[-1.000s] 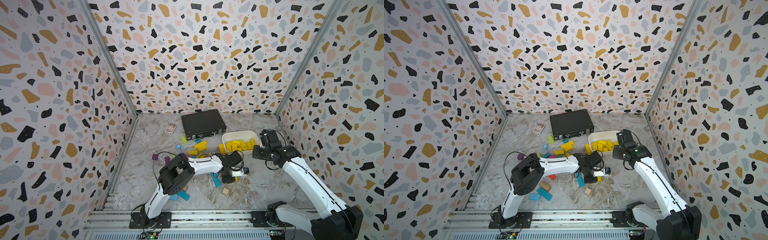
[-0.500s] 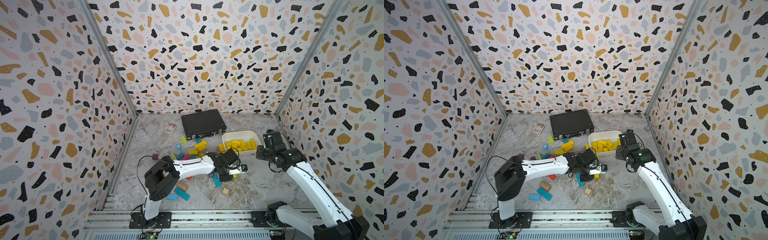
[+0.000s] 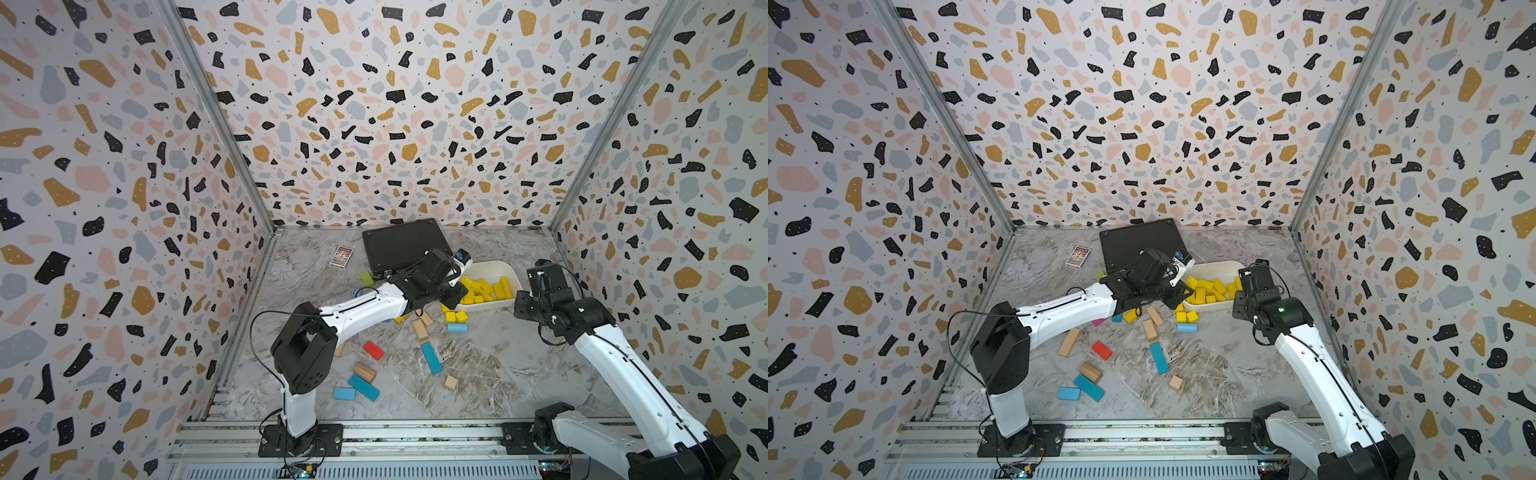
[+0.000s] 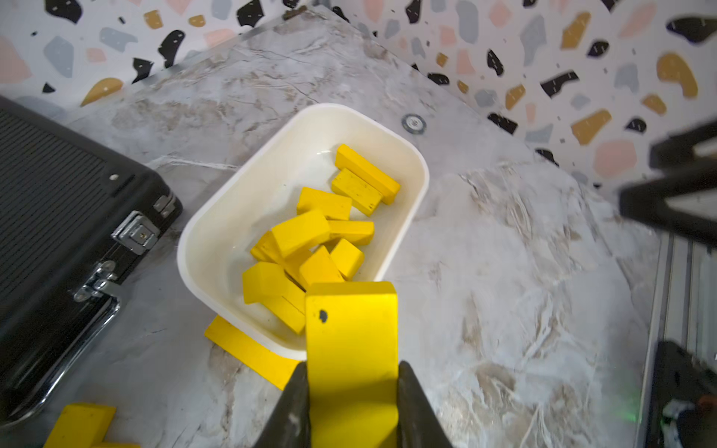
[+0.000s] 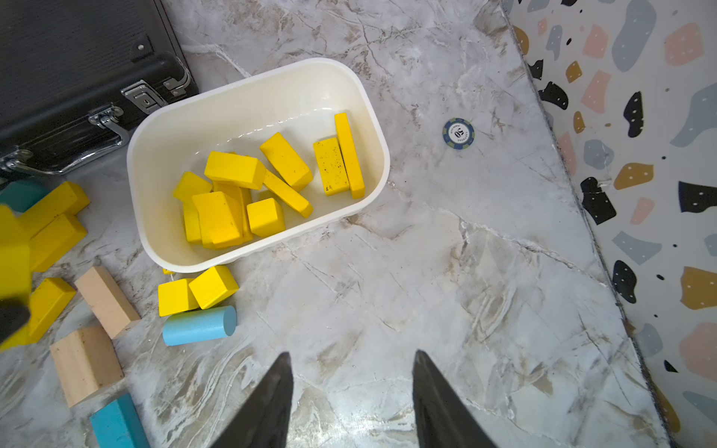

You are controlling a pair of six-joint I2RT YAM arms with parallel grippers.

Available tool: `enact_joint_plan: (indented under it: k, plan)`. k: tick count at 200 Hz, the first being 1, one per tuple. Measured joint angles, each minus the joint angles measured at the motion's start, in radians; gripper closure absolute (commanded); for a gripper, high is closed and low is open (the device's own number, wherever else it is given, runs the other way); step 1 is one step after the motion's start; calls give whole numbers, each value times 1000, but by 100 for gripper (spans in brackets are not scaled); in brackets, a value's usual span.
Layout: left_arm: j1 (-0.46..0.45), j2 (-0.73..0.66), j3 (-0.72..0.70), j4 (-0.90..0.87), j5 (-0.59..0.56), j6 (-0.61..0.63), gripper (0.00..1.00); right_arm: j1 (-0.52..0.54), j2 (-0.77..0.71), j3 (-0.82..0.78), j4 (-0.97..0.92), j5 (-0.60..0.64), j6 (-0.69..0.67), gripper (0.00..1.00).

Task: Pick out the yellow building blocks
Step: Pick up the building block from the center of the board, then place the building block in the storage box.

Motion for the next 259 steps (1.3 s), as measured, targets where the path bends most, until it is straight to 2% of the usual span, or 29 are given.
enact_joint_plan:
  k: [63, 111, 150, 194, 217, 259]
  plan:
    - [8, 177, 257, -138, -114, -205, 100, 0, 2, 0, -2, 0, 8, 49]
    - [11, 284, 295, -194, -116, -314, 100, 0, 2, 0, -4, 2, 8, 49]
    - [12, 307, 291, -211, -111, -357, 94, 0, 2, 0, -11, 2, 7, 49]
    - [12, 339, 326, -217, -102, -364, 81, 0, 2, 0, -19, 2, 7, 49]
    - [12, 353, 327, -219, -95, -366, 66, 0, 2, 0, -26, 2, 6, 49]
    - [12, 362, 343, -229, -85, -352, 47, 0, 2, 0, -26, 2, -1, 48]
